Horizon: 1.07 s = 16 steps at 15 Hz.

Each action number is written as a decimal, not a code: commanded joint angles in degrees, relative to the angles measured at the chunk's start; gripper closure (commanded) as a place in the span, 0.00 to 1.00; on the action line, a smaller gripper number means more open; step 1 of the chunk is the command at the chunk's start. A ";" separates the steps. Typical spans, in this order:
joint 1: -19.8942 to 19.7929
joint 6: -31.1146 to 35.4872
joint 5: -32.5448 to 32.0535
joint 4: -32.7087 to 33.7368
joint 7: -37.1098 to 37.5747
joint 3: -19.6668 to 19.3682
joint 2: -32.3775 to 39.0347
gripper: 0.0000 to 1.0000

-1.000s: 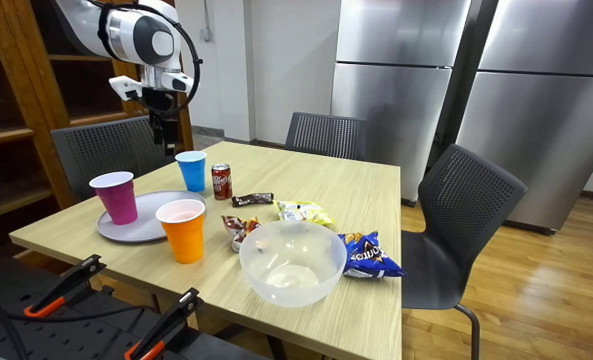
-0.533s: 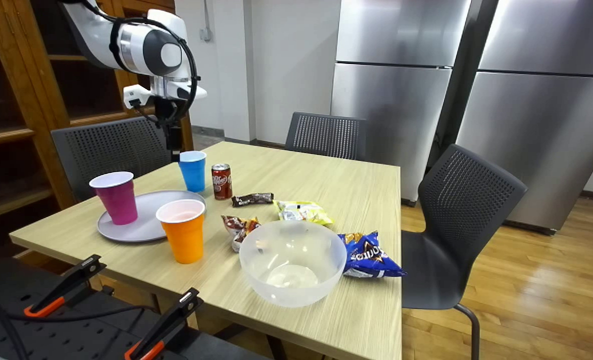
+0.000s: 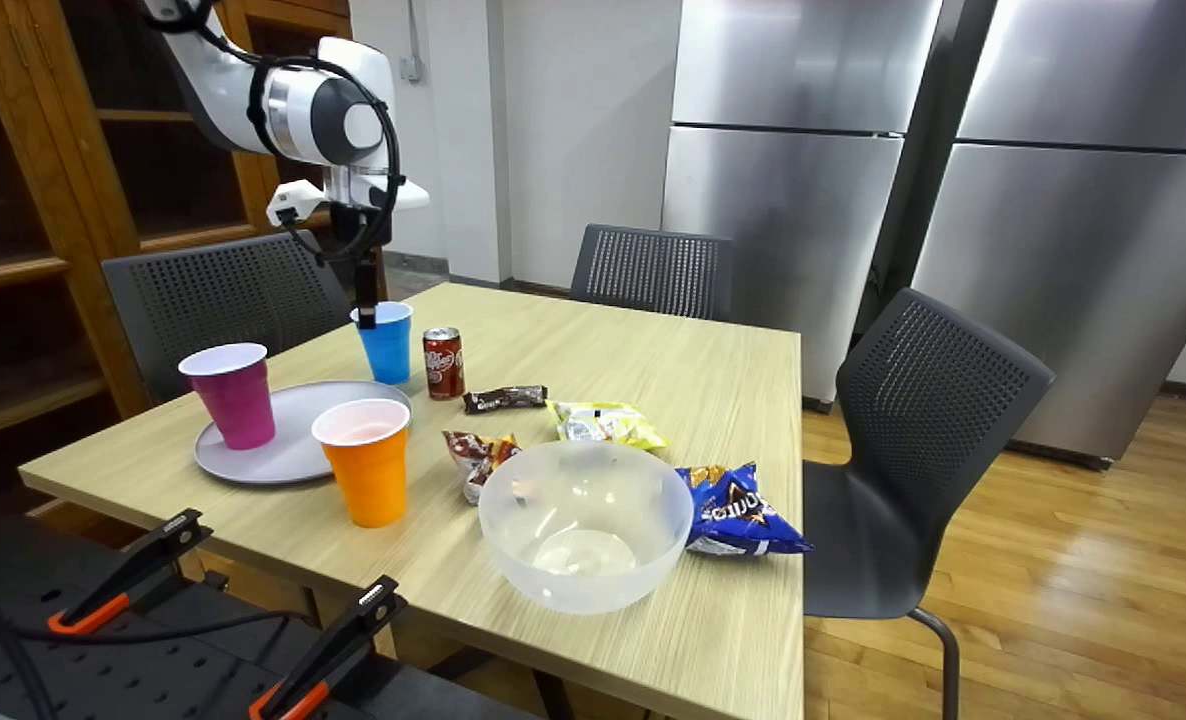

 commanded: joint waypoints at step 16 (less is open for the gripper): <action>0.39 -1.69 0.22 7.64 4.95 -0.37 6.99 0.58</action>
